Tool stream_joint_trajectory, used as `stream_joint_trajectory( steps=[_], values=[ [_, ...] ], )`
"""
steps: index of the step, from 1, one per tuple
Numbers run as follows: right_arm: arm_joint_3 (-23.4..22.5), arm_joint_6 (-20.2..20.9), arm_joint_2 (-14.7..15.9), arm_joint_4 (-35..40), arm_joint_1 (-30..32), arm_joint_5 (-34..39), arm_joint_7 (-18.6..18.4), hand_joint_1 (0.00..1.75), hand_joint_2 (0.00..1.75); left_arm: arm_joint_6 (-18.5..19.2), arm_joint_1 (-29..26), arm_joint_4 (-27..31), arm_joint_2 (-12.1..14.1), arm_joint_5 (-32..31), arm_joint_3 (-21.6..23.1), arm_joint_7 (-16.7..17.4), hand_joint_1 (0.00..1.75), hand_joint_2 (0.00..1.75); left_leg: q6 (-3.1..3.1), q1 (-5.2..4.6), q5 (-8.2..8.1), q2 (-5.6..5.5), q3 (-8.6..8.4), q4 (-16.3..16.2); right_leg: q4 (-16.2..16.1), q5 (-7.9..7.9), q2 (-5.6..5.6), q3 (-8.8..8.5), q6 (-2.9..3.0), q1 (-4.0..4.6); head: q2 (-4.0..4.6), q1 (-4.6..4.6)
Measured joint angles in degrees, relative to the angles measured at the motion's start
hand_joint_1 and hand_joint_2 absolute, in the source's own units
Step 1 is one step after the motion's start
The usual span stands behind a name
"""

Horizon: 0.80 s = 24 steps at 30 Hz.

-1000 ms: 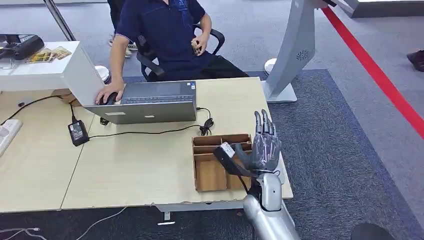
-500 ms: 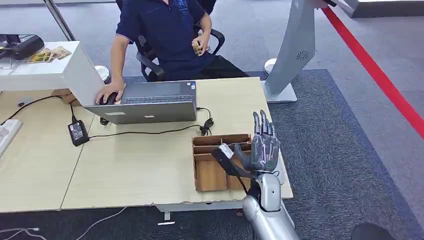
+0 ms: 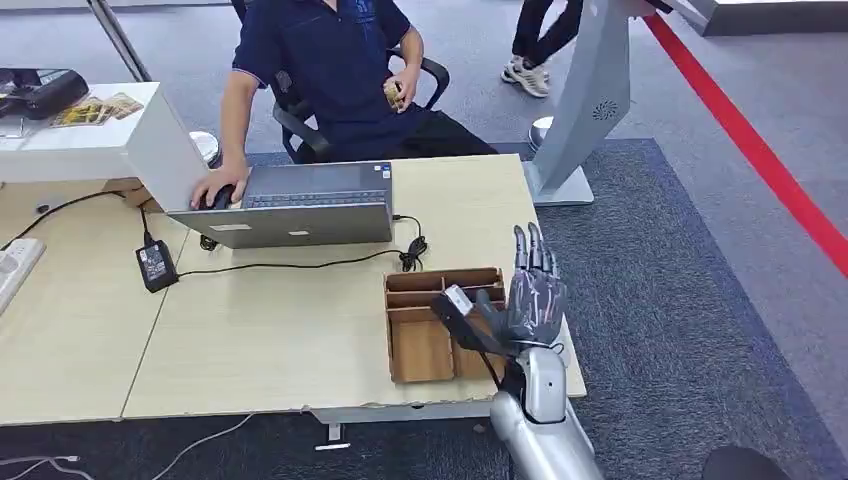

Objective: Pass the card to the sensor for recognition and then transmit it.

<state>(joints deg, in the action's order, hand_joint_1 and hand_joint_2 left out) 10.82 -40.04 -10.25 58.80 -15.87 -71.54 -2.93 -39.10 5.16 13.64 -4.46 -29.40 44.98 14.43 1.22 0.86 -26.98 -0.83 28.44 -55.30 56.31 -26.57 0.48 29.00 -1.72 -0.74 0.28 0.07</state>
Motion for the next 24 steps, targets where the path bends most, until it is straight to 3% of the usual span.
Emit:
stream_joint_trajectory(
  steps=[24],
  values=[
    [0.11, -0.02, 1.42, -0.90, -0.83, -0.13, -1.05, 0.00, 1.75, 0.00, 0.05, 0.00, 0.00, 0.07, 0.42, -0.11, 0.00, 0.00, 0.00, 0.00, 0.00, 0.00, 0.00, 0.00, 0.00, 0.00, 0.00, 0.00, 0.00, 0.00, 0.00, 0.00]
  ],
)
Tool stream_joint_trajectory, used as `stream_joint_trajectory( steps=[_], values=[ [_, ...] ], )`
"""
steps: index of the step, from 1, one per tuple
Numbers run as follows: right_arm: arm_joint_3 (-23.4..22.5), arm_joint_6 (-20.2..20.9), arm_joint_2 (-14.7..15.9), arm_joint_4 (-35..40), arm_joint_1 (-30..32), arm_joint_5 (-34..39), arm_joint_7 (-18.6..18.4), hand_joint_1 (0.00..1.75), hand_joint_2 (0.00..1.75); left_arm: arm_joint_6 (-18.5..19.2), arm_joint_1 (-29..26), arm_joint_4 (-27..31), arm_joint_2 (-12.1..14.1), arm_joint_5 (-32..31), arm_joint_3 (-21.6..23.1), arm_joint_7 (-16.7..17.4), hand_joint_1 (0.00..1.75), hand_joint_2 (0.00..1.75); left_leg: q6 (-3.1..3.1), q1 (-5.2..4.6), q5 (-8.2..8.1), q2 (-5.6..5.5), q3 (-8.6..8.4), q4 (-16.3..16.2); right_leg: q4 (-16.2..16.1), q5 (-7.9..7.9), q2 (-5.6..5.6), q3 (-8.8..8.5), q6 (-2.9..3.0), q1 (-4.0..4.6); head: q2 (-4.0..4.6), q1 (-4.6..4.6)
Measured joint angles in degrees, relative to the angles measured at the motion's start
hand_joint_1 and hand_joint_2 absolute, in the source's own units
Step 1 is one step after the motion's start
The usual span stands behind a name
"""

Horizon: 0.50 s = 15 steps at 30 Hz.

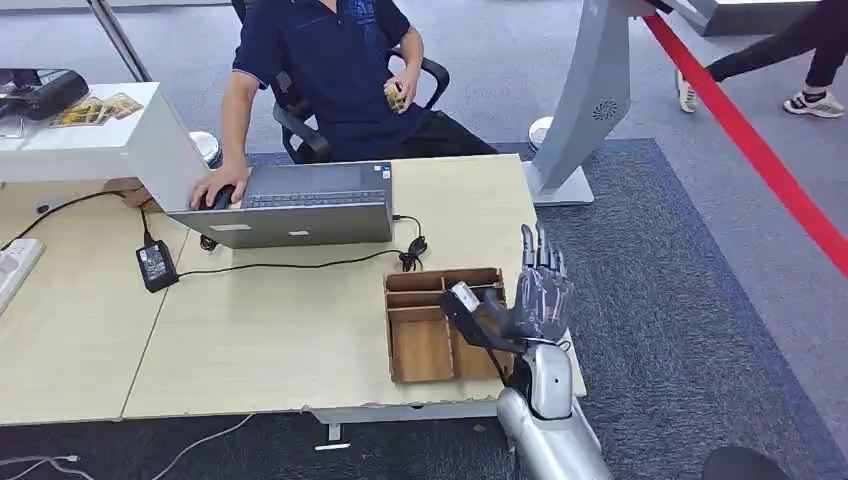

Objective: Pass the card to the sensor for recognition and then transmit it.

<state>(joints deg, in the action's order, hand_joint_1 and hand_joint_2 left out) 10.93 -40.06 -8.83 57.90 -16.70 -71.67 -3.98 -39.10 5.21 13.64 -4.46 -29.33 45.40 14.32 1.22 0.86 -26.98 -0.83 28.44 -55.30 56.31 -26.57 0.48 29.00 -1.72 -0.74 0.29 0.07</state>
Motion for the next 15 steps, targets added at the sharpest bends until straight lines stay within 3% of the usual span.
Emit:
stream_joint_trajectory(
  steps=[15],
  values=[
    [1.12, 0.02, -0.26, -1.51, -0.16, -0.29, 0.02, 0.00, 1.75, 0.00, 0.06, 0.00, 0.00, 0.04, 0.07, -0.05, 0.00, 0.00, 0.00, 0.00, 0.00, 0.00, 0.00, 0.00, 0.00, 0.00, 0.00, 0.00, 0.00, 0.00, 0.00, 0.00]
  ],
)
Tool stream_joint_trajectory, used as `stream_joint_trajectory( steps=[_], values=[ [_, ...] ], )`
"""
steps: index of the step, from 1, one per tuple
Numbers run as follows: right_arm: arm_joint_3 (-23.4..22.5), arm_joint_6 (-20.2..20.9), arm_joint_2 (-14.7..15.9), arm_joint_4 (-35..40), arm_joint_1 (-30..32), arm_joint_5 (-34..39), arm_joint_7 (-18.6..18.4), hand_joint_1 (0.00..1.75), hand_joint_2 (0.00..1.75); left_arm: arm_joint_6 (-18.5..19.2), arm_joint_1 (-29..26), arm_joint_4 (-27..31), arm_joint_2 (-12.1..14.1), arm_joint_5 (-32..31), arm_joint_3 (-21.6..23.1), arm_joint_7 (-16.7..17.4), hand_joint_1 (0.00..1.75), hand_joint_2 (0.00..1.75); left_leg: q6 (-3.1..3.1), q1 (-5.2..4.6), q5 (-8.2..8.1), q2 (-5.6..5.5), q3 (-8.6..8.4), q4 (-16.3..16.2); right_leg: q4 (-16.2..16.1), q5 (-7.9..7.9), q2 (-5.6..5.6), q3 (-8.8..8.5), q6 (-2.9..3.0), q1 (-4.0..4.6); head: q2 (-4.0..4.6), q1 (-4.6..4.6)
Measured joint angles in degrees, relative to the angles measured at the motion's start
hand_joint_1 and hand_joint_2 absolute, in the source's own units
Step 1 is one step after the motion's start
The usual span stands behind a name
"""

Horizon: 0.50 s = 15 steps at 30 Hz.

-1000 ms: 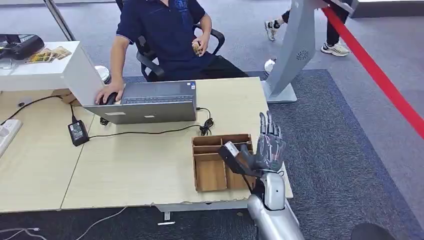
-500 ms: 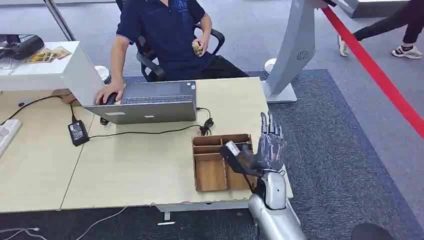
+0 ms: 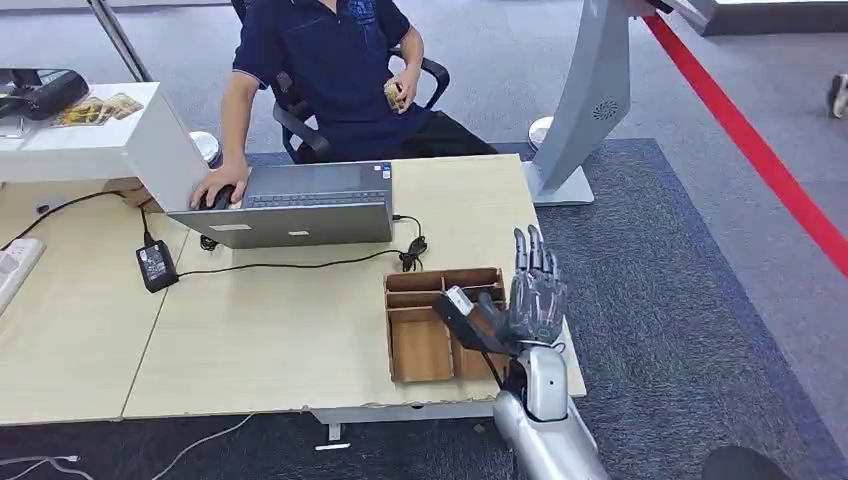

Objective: Pass the card to the sensor for recognition and then transmit it.

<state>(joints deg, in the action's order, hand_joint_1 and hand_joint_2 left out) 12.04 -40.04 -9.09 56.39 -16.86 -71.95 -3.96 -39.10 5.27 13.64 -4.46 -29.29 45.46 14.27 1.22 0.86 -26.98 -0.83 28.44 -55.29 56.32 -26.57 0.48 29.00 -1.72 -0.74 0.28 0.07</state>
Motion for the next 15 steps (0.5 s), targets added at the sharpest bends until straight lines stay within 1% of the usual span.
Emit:
stream_joint_trajectory(
  steps=[15],
  values=[
    [0.57, 0.00, -0.26, -0.83, -0.02, -0.04, 0.02, 0.00, 1.75, 0.00, 0.02, 0.00, 0.00, 0.28, 0.09, 0.00, 0.00, 0.00, 0.00, 0.00, 0.00, 0.00, 0.00, 0.00, 0.00, 0.00, 0.00, 0.00, 0.00, 0.00, 0.02, 0.00]
  ],
)
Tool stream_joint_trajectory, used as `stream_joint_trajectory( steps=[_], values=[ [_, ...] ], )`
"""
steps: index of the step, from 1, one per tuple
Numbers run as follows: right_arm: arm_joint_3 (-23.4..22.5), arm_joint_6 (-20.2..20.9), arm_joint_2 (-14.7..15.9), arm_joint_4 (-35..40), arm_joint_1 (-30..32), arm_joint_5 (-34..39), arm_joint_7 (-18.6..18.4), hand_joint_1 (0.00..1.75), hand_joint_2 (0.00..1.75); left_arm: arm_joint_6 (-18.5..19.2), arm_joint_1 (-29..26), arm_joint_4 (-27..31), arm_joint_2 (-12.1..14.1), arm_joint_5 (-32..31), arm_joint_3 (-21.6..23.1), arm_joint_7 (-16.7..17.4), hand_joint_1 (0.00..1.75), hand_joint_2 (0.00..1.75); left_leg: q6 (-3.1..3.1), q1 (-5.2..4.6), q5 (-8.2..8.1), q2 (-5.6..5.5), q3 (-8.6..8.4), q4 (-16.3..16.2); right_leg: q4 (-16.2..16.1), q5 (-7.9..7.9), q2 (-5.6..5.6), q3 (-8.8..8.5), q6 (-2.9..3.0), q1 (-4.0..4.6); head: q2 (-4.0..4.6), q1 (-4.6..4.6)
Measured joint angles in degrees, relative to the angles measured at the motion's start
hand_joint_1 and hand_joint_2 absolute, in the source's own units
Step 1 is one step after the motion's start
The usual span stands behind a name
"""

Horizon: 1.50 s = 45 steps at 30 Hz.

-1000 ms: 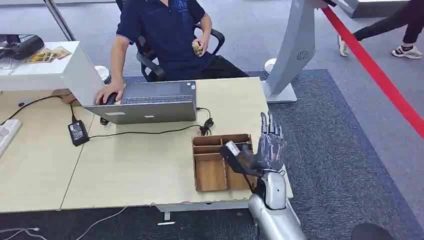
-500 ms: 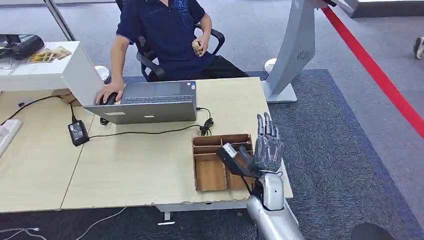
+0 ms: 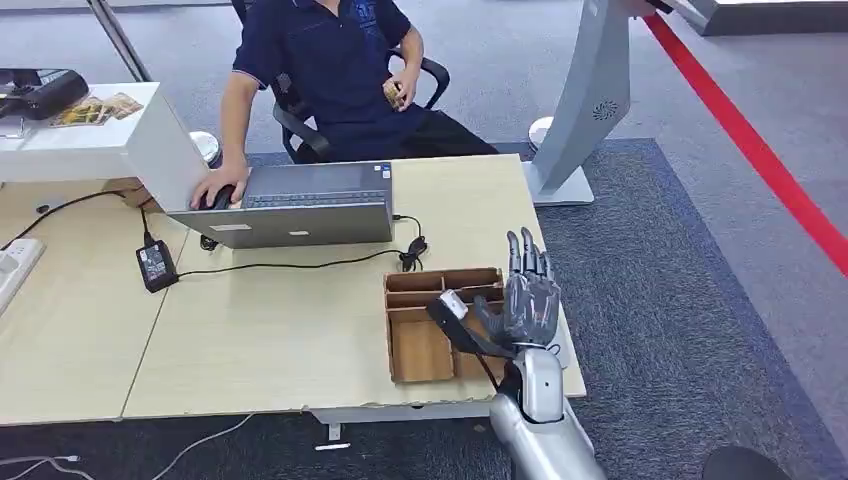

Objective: Pass the card to the sensor for recognition and then transmit it.

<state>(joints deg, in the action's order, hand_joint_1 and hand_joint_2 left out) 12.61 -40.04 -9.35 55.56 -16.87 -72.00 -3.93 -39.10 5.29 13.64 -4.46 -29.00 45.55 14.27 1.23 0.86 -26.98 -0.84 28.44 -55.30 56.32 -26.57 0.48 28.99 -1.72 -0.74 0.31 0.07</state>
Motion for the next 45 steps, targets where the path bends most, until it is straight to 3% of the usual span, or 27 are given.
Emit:
stream_joint_trajectory(
  steps=[29, 31, 32, 38, 40, 41, 42, 43, 45],
  values=[
    [0.79, -0.02, -0.09, -0.90, -0.49, 0.42, 0.02, 0.05, 1.75, 0.00, 0.08, -0.02, 0.02, 0.22, 1.14, -0.09, 0.00, 0.00, 0.00, 0.00, 0.00, 0.00, 0.03, 0.00, 0.00, 0.00, 0.00, 0.03, 0.00, 0.00, -0.02, 0.00],
    [0.79, 0.00, -0.09, -0.90, -0.49, 0.41, 0.02, 0.10, 1.75, 0.00, 0.08, -0.02, 0.04, 0.22, 1.14, -0.09, 0.00, 0.00, 0.00, 0.00, 0.00, 0.00, 0.03, 0.00, 0.00, 0.00, 0.00, 0.03, 0.00, 0.00, -0.02, 0.00],
    [0.79, -0.02, -0.09, -0.90, -0.49, 0.42, 0.02, 0.21, 1.75, 0.00, 0.08, -0.02, 0.02, 0.22, 1.14, -0.09, 0.00, 0.00, 0.00, 0.00, 0.00, 0.00, 0.03, 0.00, 0.00, 0.00, 0.00, 0.03, 0.00, 0.00, 0.00, 0.00],
    [0.79, 0.00, -0.09, -0.90, -0.49, 0.50, 0.02, 0.31, 1.75, 0.00, 0.08, -0.02, 0.04, 0.26, 1.14, -0.13, 0.00, 0.00, 0.00, 0.00, 0.00, 0.00, 0.03, 0.00, 0.00, 0.00, 0.00, 0.03, 0.00, 0.00, -0.02, 0.00],
    [0.79, 0.00, -0.09, -0.90, -0.49, 0.59, 0.02, 0.28, 1.75, 0.00, 0.08, 0.00, 0.02, 0.26, 1.14, -0.13, 0.00, 0.00, 0.00, 0.00, 0.00, 0.00, 0.03, 0.00, 0.00, 0.00, 0.00, 0.03, 0.00, 0.00, -0.02, 0.00],
    [0.79, 0.00, -0.09, -0.90, -0.49, 0.61, 0.02, 0.38, 1.75, 0.00, 0.08, -0.02, 0.04, 0.26, 1.16, -0.13, 0.00, 0.00, 0.00, 0.00, 0.00, 0.00, 0.03, 0.00, 0.00, 0.00, 0.00, 0.03, 0.00, 0.00, 0.00, 0.00],
    [0.79, -0.02, -0.09, -0.90, -0.49, 0.61, 0.02, 0.65, 1.75, 0.00, 0.08, -0.02, 0.04, 0.26, 1.16, -0.15, 0.00, 0.00, 0.00, 0.00, 0.00, 0.00, 0.03, 0.00, 0.00, 0.00, 0.00, 0.03, 0.00, 0.00, 0.00, 0.00],
    [0.79, 0.00, -0.09, -0.90, -0.49, 0.61, 0.02, 0.65, 1.75, 0.00, 0.08, -0.02, 0.04, 0.26, 1.16, -0.15, 0.00, 0.00, 0.00, 0.00, 0.00, 0.00, 0.03, 0.00, 0.00, 0.00, 0.00, 0.03, 0.00, 0.00, 0.00, 0.00],
    [0.79, -0.02, -0.09, -0.90, -0.49, 0.61, 0.02, 0.28, 1.75, 0.00, 0.08, -0.02, 0.02, 0.26, 1.16, -0.15, 0.00, 0.00, 0.00, 0.00, 0.00, 0.00, 0.03, 0.00, 0.00, 0.00, 0.00, 0.03, 0.00, 0.00, 0.00, 0.00]
  ],
)
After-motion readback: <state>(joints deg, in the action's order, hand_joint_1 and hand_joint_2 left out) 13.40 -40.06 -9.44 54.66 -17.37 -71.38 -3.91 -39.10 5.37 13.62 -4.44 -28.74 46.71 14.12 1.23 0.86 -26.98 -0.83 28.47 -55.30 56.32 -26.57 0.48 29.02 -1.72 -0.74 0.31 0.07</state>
